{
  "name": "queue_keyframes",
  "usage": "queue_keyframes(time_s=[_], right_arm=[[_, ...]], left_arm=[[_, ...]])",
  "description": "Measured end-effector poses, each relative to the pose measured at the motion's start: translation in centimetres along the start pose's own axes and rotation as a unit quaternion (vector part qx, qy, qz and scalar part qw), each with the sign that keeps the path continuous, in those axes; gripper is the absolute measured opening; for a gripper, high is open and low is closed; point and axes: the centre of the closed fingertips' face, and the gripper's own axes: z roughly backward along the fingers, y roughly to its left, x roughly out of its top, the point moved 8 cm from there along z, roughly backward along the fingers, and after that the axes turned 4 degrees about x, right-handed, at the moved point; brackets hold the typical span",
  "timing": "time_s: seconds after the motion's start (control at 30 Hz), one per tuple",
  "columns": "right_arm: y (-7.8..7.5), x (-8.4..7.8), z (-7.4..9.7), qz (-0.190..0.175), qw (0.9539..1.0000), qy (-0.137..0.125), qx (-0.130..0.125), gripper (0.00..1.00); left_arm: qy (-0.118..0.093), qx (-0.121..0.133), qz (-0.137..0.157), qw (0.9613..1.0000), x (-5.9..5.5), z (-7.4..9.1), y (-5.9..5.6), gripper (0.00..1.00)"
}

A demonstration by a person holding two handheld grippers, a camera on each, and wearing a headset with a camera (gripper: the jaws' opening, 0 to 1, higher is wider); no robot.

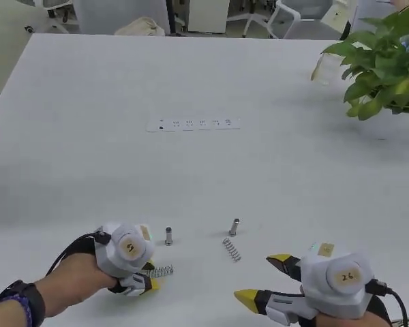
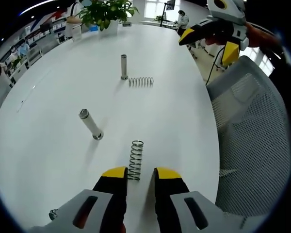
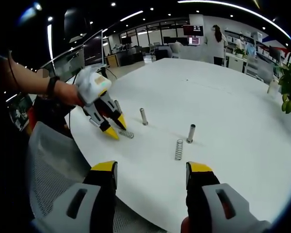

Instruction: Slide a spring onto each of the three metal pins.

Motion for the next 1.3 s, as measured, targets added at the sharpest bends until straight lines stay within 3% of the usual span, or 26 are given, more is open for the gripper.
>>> queue_keyframes(time_s=[0.13, 0.23, 0.3, 0.6, 1.3], right_arm=[[0.0, 0.0, 0.0, 0.001, 1.0, 0.0, 0.002, 0.55], [0.0, -0.1, 0.0, 0.003, 1.0, 0.0, 0.002, 0.55], [0.0, 0.0, 0.0, 0.003, 1.0, -0.001, 0.002, 0.55], [0.0, -0.2, 0.5, 0.004, 1.0, -0.004, -0.001, 0.56], [0.2, 0.6, 0.3, 0.015, 0.9996, -0.016, 0.015, 0.6]], left_arm=[[-0.007, 0.009, 0.022, 0.9997, 0.1, -0.1, 0.0, 0.12], [-0.01, 0.031, 0.023, 0.9992, 0.0, -0.2, 0.3, 0.03], [-0.008, 0.029, 0.038, 0.9988, -0.1, -0.2, 0.2, 0.03], [-0.009, 0.036, 0.041, 0.9985, -0.4, 0.1, -0.3, 0.03], [-0.053, 0.069, 0.066, 0.9941, -0.6, 4.2, -0.4, 0.03]])
